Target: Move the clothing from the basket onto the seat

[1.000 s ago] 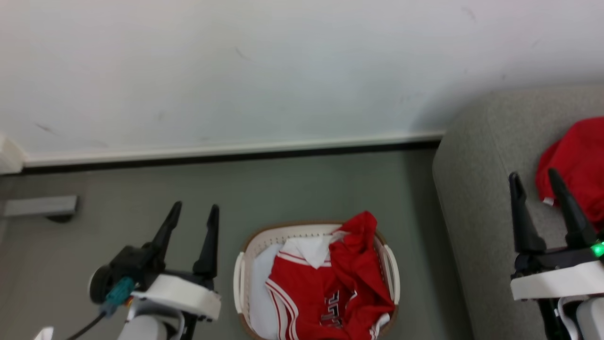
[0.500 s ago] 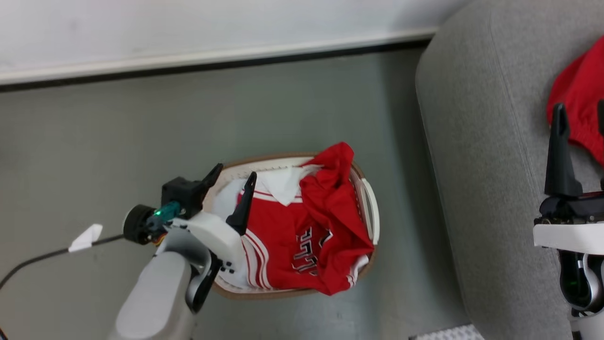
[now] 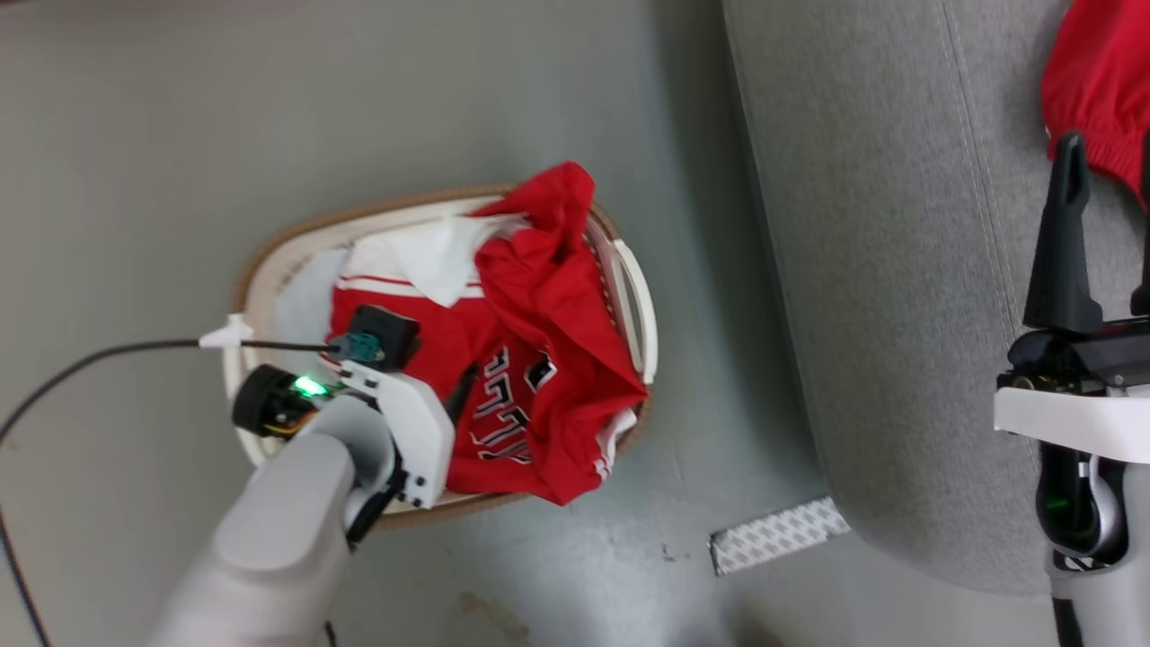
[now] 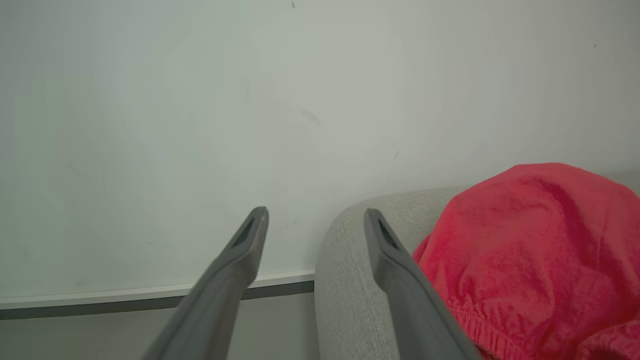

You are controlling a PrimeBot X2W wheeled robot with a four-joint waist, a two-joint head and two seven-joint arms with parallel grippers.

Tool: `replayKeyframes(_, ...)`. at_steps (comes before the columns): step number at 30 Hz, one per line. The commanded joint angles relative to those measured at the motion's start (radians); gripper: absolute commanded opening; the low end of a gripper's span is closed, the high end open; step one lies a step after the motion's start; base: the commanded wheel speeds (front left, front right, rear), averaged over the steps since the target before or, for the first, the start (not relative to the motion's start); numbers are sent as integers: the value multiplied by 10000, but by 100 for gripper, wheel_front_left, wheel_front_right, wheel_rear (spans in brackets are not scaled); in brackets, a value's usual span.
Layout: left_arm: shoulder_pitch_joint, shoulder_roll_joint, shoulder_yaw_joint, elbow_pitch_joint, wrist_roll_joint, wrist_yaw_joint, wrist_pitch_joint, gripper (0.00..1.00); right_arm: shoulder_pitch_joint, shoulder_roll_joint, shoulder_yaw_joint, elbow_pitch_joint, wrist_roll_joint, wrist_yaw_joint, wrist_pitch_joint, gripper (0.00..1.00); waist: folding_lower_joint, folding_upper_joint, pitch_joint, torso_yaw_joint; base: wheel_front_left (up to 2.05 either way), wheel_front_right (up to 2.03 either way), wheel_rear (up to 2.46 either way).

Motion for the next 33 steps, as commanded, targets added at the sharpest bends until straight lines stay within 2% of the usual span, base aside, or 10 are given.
replayKeyframes(1,-241,253,-187,249,-300,17,182,100,-233,125,87,-67,70,-22,-30,100,-2,0,549,-475,0,0,0)
replayKeyframes(16,-1578,1135,-2230,1922,-1110,16,2038,100,-616,328,712,-107,955,-22,-32,100,-2,0,1933,-1545,0,0,0)
replayKeyframes(25,-1919,1090,-2932,2880,-1021,15,2728,100,-438,328,704,-129,1072,-22,-33,100,-2,0,2123,-1507,0,0,0)
replayKeyframes(26,-1955,1098,-2973,2909,-1066,15,2714,93,-439,328,709,-126,1068,-22,-33,100,-2,0,2137,-1499,0,0,0)
replayKeyframes(27,-1986,1103,-2999,2904,-1122,15,2616,43,-448,329,712,-119,1062,-22,-33,100,-2,0,2148,-1494,0,0,0)
replayKeyframes(28,-2029,1112,-3015,2893,-1175,15,2507,15,-467,329,710,-106,1059,-22,-33,100,-2,0,2157,-1491,0,0,0)
replayKeyframes(29,-2073,1115,-3047,2908,-1222,15,2446,0,-496,329,714,-83,1059,-22,-33,100,-2,0,2156,-1493,0,0,0)
replayKeyframes(33,-2089,1142,-3022,2965,-1520,9,2035,0,-714,325,841,51,1096,-22,-33,100,-2,0,1990,-1570,0,0,0)
